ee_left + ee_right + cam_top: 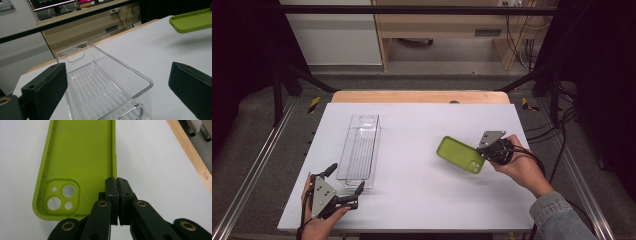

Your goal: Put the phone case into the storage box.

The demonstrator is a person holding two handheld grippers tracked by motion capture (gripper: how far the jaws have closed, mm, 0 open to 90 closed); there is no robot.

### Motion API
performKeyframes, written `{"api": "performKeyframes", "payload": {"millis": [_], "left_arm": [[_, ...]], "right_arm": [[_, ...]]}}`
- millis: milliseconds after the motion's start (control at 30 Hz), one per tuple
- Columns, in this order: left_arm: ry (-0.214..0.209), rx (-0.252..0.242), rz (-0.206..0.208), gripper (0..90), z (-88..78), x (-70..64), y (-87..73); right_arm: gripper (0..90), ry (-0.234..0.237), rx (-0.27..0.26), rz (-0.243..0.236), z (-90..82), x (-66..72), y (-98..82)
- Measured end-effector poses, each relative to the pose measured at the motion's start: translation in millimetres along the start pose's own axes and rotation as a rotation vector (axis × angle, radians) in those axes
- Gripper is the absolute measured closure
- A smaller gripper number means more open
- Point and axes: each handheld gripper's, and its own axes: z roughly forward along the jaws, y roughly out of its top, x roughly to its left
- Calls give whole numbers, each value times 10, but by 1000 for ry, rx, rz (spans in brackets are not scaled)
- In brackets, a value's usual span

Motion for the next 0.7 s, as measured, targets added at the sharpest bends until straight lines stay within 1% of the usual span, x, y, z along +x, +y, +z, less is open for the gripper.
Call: {"api": "performKeyframes", "payload": {"millis": [33, 67, 100, 133, 200, 233, 267, 333, 367, 400, 467, 500, 533, 567, 600, 633, 667, 700], "left_arm": [[-1, 10, 48, 19, 27, -43, 23], [-1, 10, 48, 19, 27, -43, 23], [-3, 17, 65, 19, 39, -67, 38], [-17, 33, 82, 20, 53, -98, 60], [-25, 47, 124, 20, 79, -128, 109], [-33, 47, 141, 20, 95, -150, 154], [-38, 45, 149, 20, 105, -165, 182], [-48, 41, 175, 20, 131, -211, 260], [-55, 43, 193, 20, 147, -234, 297], [-60, 47, 216, 20, 169, -265, 341], [-69, 46, 241, 21, 200, -305, 395], [-77, 49, 257, 21, 224, -335, 432], [-81, 55, 289, 21, 252, -381, 484], [-84, 55, 304, 22, 261, -407, 512], [-84, 55, 304, 22, 261, -407, 512], [-85, 53, 321, 22, 273, -436, 543], [-85, 54, 329, 25, 282, -452, 558], [-87, 57, 338, 25, 293, -470, 576]], "right_arm": [[886, 4, 8, -16, -31, 35, 46], [886, 4, 8, -16, -31, 35, 46], [886, 3, 10, -22, -43, 45, 65], [886, 11, 6, -27, -56, 57, 92], [886, 5, 4, -39, -105, 86, 160], [886, 5, 0, -43, -121, 95, 182], [886, 5, -1, -53, -156, 123, 237], [886, 5, -1, -58, -172, 139, 262], [886, 11, 2, -64, -188, 151, 285], [886, 3, 3, -73, -203, 166, 308], [886, 5, 5, -82, -249, 195, 376], [886, 5, 5, -82, -249, 195, 376], [887, 4, 7, -91, -279, 205, 429], [887, 3, 9, -95, -288, 208, 446], [887, 3, 9, -95, -288, 208, 446], [887, 2, 14, -103, -295, 211, 467], [887, 0, 25, -111, -304, 209, 503], [887, 1, 30, -110, -309, 205, 518]]}}
